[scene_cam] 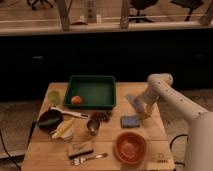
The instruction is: Place towel in red bowl
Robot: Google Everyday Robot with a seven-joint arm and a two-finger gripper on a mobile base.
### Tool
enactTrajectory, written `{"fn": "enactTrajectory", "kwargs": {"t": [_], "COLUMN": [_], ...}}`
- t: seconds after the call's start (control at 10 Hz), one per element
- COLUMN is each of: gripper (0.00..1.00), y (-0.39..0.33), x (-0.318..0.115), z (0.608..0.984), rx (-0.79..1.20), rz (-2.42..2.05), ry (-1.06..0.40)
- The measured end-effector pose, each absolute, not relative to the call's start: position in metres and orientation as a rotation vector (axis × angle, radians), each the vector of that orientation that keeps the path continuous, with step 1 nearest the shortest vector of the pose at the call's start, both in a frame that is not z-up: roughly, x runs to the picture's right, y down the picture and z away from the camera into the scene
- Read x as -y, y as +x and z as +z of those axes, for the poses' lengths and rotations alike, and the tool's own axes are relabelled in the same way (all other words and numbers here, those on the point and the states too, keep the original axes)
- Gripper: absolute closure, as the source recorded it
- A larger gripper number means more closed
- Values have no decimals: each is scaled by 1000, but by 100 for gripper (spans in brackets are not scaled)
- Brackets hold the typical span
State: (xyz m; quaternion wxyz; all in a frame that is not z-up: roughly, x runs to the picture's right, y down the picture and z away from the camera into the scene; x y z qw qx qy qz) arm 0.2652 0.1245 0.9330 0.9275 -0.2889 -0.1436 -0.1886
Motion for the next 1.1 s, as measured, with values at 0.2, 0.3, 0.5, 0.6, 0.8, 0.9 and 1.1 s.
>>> {"fn": "enactTrajectory", "kwargs": {"t": [0.2, 0.3, 0.5, 0.6, 0.8, 0.9, 1.1], "gripper": [20, 20, 20, 20, 20, 20, 20], "y": [263, 263, 264, 264, 263, 262, 262], "x": [-123, -123, -123, -124, -124, -124, -124], "z": [933, 933, 931, 931, 931, 931, 931], "rx": [299, 301, 304, 305, 308, 310, 314], "rz": [-395, -399, -404, -407, -417, -422, -430], "ry": [-590, -590, -590, -590, -589, -589, -587]}}
